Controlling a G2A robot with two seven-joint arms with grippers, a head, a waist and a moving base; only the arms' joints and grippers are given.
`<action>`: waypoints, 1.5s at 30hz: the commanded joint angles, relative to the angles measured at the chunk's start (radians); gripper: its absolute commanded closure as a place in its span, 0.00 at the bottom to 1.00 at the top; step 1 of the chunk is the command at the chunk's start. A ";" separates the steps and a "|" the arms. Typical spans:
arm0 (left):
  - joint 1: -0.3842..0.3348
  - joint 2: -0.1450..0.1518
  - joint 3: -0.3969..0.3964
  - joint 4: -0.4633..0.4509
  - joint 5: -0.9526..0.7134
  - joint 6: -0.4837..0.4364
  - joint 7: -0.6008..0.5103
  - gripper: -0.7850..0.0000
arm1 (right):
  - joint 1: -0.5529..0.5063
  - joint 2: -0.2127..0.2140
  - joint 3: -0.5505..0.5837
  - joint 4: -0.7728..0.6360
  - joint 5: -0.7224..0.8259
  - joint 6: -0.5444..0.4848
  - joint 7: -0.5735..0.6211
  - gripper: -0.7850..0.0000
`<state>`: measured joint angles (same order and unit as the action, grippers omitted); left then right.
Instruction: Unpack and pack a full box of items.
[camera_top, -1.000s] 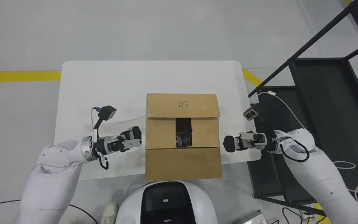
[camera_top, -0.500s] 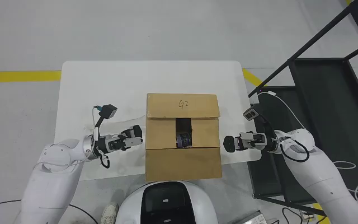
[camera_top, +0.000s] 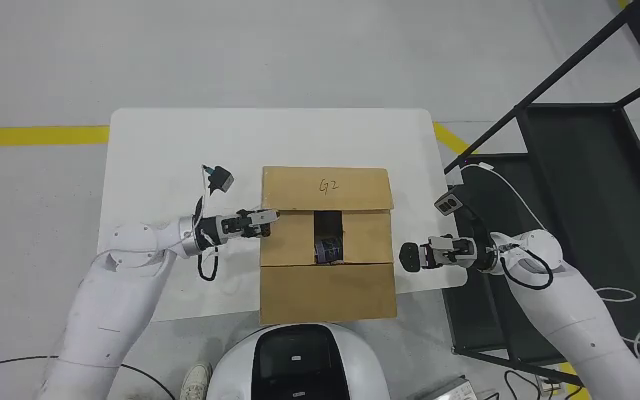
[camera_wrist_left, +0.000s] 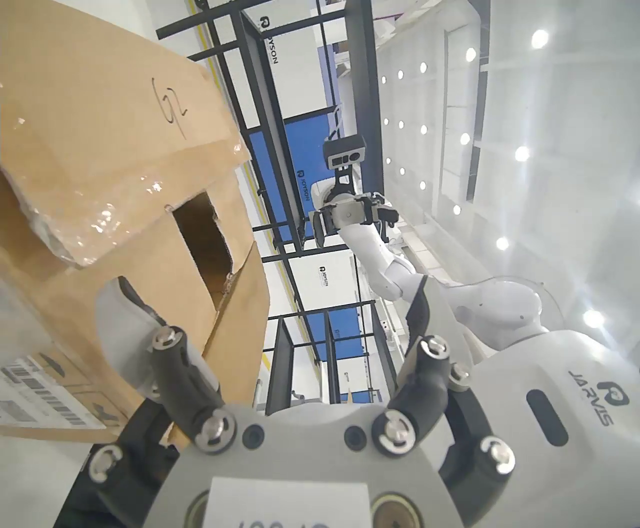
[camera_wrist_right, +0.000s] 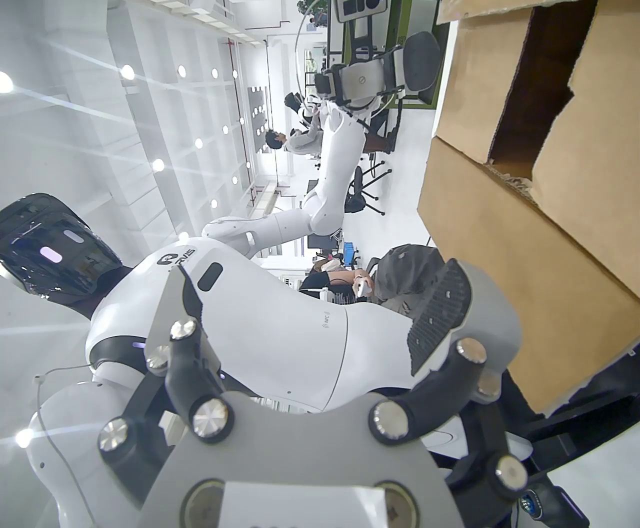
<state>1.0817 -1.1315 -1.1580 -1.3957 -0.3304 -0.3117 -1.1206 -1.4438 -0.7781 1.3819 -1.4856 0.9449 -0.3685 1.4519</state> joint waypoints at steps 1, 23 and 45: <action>-0.026 -0.006 0.024 0.043 -0.005 -0.002 0.003 0.00 | 0.000 0.000 0.000 0.000 0.000 0.000 0.000 0.00; -0.061 -0.019 0.080 0.089 -0.073 -0.027 -0.035 0.00 | 0.000 0.000 0.000 0.000 0.000 0.000 0.000 0.00; -0.328 -0.073 0.141 0.234 -0.184 0.036 0.046 0.00 | 0.000 0.000 0.000 0.000 0.000 0.000 0.000 0.00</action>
<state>0.7708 -1.2001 -1.0267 -1.1766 -0.5169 -0.2792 -1.0864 -1.4438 -0.7781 1.3819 -1.4856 0.9449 -0.3685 1.4519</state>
